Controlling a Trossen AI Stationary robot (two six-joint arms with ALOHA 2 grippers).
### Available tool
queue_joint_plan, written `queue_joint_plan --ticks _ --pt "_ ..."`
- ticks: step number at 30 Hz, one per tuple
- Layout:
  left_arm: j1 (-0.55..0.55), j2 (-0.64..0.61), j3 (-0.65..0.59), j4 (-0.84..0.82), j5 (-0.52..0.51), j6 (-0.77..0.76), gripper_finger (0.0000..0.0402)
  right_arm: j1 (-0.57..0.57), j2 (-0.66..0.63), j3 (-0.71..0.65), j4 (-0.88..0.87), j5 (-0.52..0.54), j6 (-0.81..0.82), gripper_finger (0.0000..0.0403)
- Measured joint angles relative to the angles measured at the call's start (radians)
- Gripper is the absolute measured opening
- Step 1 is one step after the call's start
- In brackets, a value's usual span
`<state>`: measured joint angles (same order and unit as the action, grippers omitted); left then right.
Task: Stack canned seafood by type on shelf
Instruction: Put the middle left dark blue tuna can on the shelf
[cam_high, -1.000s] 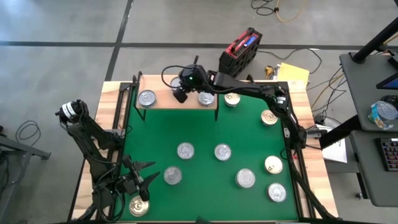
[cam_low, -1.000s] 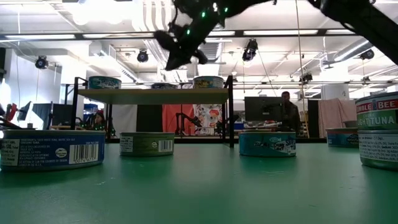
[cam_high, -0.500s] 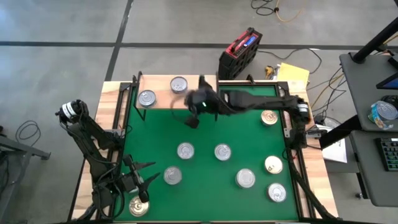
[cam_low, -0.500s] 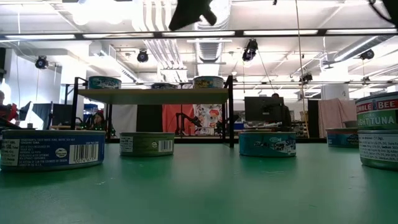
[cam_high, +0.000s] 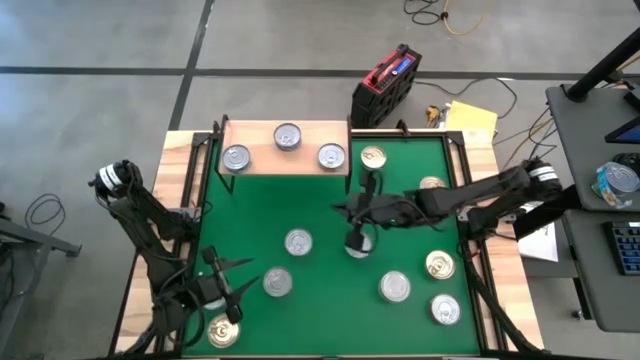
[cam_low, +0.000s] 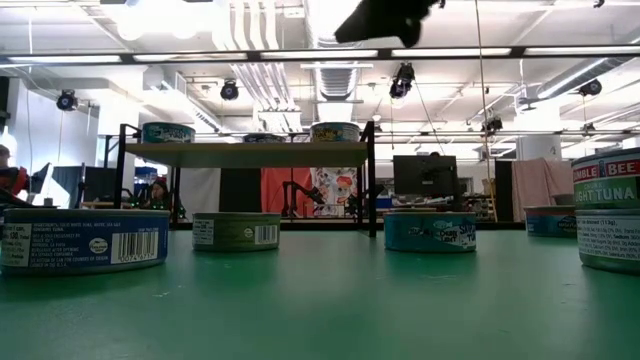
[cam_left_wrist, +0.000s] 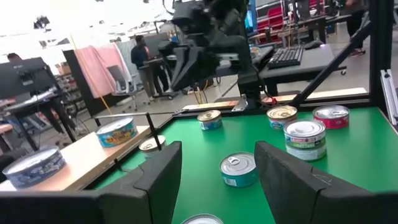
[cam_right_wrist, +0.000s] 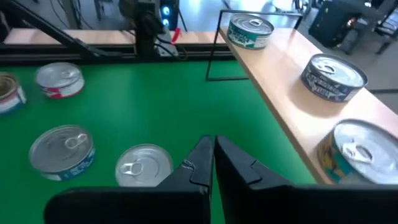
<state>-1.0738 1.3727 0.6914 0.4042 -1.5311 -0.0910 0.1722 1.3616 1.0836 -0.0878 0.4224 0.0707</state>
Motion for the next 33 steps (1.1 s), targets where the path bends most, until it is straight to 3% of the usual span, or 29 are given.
queue_joint_plan --ticks 8,12,18,22,25,29,33 --pt "0.174 0.0 0.014 0.047 0.176 0.007 0.0187 0.02 -0.122 -0.305 0.286 -0.002 -0.02 0.0009" --pt "0.275 -0.001 0.037 0.044 0.206 0.127 0.0178 0.014 -0.151 -0.381 0.31 0.0 -0.05 0.0009" --pt "0.388 -0.05 0.035 0.029 0.203 0.236 0.0122 0.013 -0.165 -0.409 0.321 -0.002 -0.079 0.0009" --pt "0.487 -0.109 0.034 -0.09 0.2 0.219 0.0056 0.013 -0.17 -0.412 0.317 -0.003 -0.112 0.0009" --pt "0.594 -0.168 0.033 -0.236 0.336 0.169 0.001 0.013 -0.18 -0.412 0.313 -0.008 -0.116 0.0009" --pt "0.769 -0.241 0.033 -0.441 0.609 0.099 0.0006 0.013 -0.196 -0.425 0.305 -0.011 -0.116 0.0009" --pt "0.941 -0.27 0.032 -0.542 0.752 0.101 0.0001 0.013 -0.205 -0.447 0.303 -0.011 -0.103 0.0009"
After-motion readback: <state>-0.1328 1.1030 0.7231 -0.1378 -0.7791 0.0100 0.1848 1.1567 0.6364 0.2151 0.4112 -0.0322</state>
